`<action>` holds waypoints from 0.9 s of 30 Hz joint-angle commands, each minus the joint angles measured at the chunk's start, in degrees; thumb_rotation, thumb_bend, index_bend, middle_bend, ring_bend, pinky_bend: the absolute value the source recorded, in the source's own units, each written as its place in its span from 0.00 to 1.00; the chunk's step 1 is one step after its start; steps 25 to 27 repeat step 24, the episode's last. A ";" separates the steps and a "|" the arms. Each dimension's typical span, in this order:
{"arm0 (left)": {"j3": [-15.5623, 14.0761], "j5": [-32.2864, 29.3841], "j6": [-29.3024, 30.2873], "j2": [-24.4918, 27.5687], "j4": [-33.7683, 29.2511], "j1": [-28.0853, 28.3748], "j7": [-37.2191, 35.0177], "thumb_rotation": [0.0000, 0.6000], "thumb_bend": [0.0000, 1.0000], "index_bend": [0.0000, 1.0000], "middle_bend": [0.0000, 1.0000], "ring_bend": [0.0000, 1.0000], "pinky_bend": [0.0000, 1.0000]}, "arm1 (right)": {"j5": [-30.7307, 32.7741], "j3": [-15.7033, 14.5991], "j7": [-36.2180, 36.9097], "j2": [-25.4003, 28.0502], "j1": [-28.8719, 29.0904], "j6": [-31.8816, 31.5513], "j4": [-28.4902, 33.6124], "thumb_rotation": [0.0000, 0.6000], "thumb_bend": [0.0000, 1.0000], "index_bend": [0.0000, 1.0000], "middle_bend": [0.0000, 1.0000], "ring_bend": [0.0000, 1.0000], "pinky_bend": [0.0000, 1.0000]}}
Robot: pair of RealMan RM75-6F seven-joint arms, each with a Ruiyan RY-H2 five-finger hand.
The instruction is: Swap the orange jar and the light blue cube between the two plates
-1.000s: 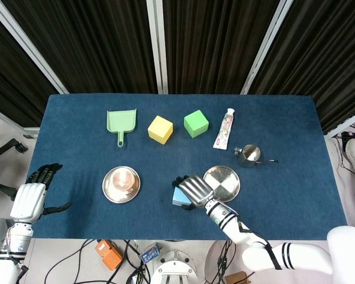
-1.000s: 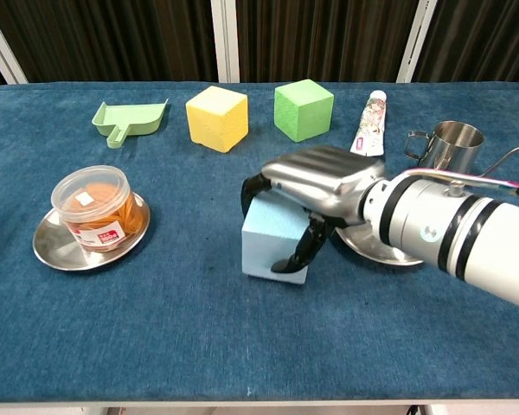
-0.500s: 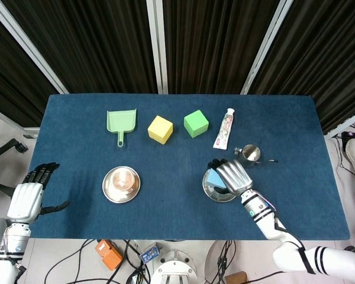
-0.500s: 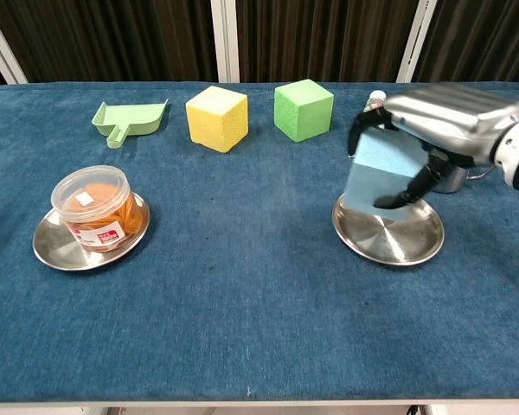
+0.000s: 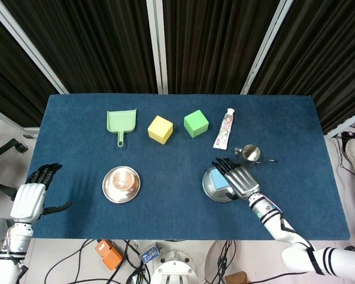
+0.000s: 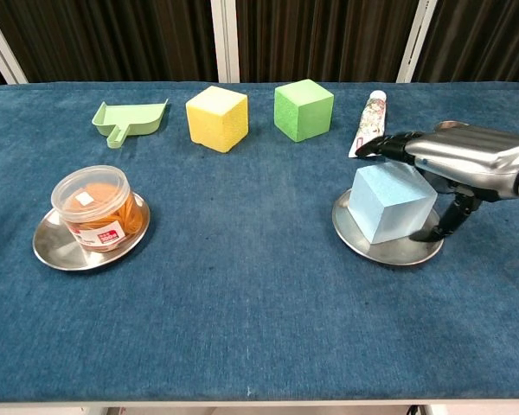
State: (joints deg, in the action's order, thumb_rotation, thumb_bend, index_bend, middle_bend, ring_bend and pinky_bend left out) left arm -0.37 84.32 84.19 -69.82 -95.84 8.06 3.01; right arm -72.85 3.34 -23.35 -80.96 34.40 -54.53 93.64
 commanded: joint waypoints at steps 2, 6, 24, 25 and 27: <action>-0.89 2.24 2.78 1.20 0.73 -1.79 -1.46 0.91 0.02 0.13 0.11 0.08 0.18 | -5.92 -2.98 4.03 6.10 -3.74 -5.21 5.81 1.00 0.18 0.00 0.00 0.00 0.15; -2.40 5.25 8.13 2.22 2.73 -5.19 -4.71 0.96 0.04 0.12 0.06 0.02 0.12 | -13.92 -7.77 5.66 12.83 -10.53 -15.71 8.66 1.00 0.18 0.00 0.00 0.00 0.04; -5.43 9.62 9.45 3.35 8.54 -8.82 -9.47 1.00 0.07 0.08 0.03 0.00 0.07 | -16.68 -11.14 13.96 13.82 -32.54 -40.11 -4.80 1.00 0.18 0.00 0.00 0.00 0.00; -5.43 9.62 9.45 3.35 8.54 -8.82 -9.47 1.00 0.07 0.08 0.03 0.00 0.07 | -16.68 -11.14 13.96 13.82 -32.54 -40.11 -4.80 1.00 0.18 0.00 0.00 0.00 0.00; -5.43 9.62 9.45 3.35 8.54 -8.82 -9.47 1.00 0.07 0.08 0.03 0.00 0.07 | -16.68 -11.14 13.96 13.82 -32.54 -40.11 -4.80 1.00 0.18 0.00 0.00 0.00 0.00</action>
